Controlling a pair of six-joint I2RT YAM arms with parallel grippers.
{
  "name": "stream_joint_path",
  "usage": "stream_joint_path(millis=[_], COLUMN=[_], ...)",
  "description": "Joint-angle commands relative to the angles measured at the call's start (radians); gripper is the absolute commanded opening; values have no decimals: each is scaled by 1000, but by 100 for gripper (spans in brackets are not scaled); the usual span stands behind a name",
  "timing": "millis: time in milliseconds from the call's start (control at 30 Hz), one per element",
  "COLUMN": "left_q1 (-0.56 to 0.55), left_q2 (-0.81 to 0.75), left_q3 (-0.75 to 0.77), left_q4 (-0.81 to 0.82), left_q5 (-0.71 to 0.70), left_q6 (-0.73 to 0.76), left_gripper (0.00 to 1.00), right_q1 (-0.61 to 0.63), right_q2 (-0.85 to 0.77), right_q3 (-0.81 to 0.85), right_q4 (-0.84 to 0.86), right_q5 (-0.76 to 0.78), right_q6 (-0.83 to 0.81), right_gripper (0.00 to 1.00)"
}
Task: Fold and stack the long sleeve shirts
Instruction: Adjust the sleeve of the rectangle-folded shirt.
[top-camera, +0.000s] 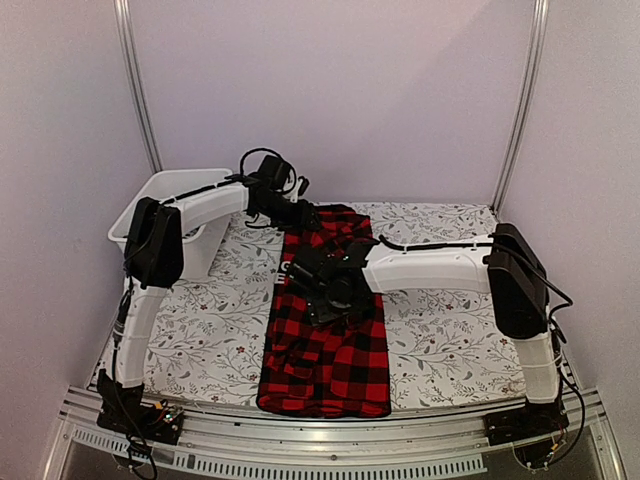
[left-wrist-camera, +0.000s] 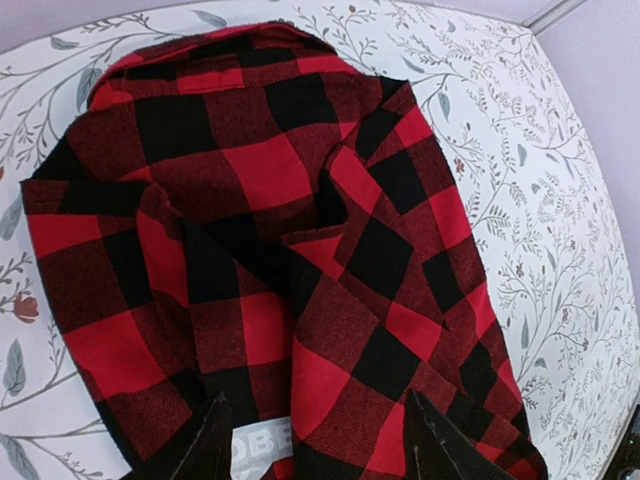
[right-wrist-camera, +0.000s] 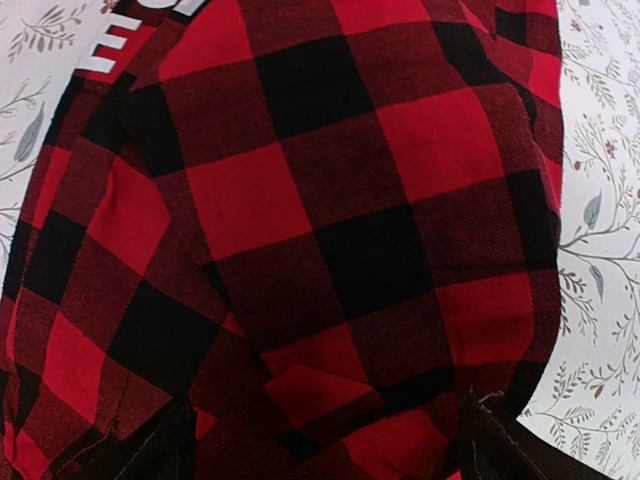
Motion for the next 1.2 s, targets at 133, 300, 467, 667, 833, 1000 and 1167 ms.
stream_joint_path(millis=[133, 300, 467, 667, 833, 1000, 1167], left_q1=[13, 15, 20, 21, 12, -3, -10], left_q2=[26, 32, 50, 88, 118, 163, 198], left_q3=[40, 45, 59, 105, 134, 168, 207], left_q4=[-3, 0, 0, -4, -5, -6, -3], left_q5=[24, 18, 13, 18, 52, 53, 56], left_q6=[24, 29, 35, 43, 34, 32, 23], left_gripper=[58, 58, 59, 57, 57, 55, 52], right_q1=[11, 7, -1, -47, -77, -109, -143], right_q2=[-103, -230, -353, -499, -531, -535, -541], right_q3=[-109, -282, -418, -602, -661, -705, -755], right_q4=[-71, 10, 118, 356, 450, 526, 611], right_q5=[71, 15, -69, -265, -363, -431, -513], right_q6=[117, 153, 173, 175, 173, 187, 204], right_gripper=[81, 81, 83, 79, 77, 73, 64])
